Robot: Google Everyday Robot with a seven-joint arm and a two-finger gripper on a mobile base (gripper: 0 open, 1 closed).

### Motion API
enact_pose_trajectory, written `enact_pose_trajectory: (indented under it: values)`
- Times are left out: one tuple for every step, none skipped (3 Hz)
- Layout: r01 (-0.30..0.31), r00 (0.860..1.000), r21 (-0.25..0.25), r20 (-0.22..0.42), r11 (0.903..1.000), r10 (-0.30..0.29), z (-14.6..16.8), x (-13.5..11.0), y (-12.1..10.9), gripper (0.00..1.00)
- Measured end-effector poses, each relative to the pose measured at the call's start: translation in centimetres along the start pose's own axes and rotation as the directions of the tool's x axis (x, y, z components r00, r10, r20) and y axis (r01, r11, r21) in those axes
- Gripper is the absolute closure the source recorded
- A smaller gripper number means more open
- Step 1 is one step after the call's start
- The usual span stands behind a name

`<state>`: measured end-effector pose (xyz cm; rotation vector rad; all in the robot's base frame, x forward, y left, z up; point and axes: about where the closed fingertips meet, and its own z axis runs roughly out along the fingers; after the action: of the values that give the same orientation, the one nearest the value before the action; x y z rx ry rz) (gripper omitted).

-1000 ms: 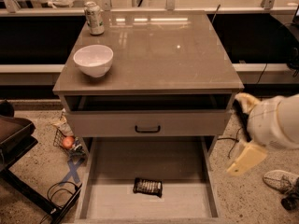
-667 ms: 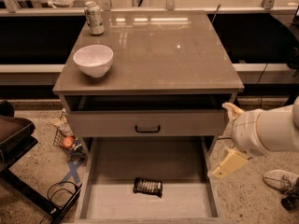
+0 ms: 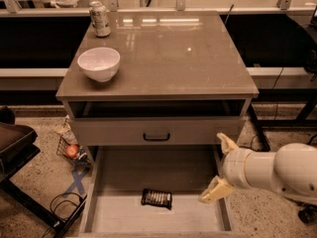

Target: Pick rxbar chocolate from middle drawer and place on counter

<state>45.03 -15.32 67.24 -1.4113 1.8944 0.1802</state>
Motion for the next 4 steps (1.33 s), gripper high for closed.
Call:
enact_pose_trajectory:
  values:
    - [-0.016, 0.999, 0.005, 0.035, 0.9999, 0.016, 3.3, 1.1, 1.4, 0.0]
    - [-0.016, 0.999, 0.005, 0.036, 0.9999, 0.016, 3.3, 1.1, 1.4, 0.0]
    - [-0.018, 0.999, -0.009, 0.033, 0.9998, 0.018, 6.4, 1.4, 2.2, 0.0]
    - [-0.025, 0.998, -0.03, 0.048, 0.9992, 0.027, 11.6, 2.2, 3.6, 0.0]
